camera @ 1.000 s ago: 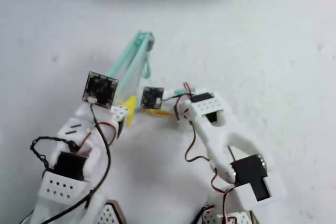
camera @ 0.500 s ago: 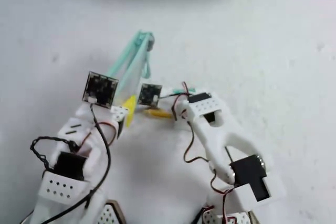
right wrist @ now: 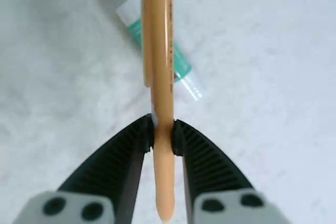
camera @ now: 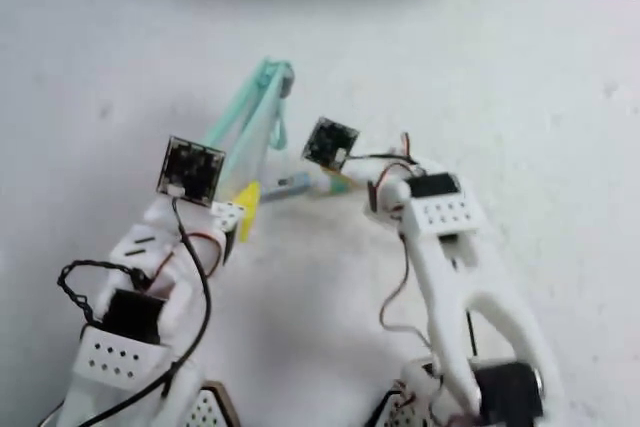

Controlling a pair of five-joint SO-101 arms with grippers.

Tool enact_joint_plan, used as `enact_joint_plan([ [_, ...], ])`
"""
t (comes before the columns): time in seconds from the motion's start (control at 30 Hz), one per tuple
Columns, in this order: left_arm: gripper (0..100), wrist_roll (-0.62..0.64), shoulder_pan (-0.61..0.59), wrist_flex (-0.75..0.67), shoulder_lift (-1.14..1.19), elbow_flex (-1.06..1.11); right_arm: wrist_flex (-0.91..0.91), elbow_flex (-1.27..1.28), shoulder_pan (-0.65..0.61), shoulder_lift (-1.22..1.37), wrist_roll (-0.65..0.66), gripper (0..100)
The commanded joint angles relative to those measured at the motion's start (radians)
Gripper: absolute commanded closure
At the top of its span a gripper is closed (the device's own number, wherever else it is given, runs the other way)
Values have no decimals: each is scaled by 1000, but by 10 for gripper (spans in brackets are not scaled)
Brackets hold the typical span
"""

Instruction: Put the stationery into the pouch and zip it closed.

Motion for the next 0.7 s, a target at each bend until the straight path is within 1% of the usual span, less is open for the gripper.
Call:
enact_joint_plan([
  [0.0,804,17,15,-15,-7,-8,28,12,12,-225,-44,981],
  [0.07,804,17,15,-15,-7,-8,48,25,10,-331,-72,981],
  [0.2,804,17,16,-14,-7,-8,74,23,-13,-519,-201,981],
  [0.33,804,17,16,-12,-7,-6,77,21,-31,-673,-296,981],
  [0.5,804,17,16,-12,-7,-6,73,17,-25,-829,-391,981],
  [0.67,804,17,18,-12,-7,-6,77,-60,-25,-917,-476,981],
])
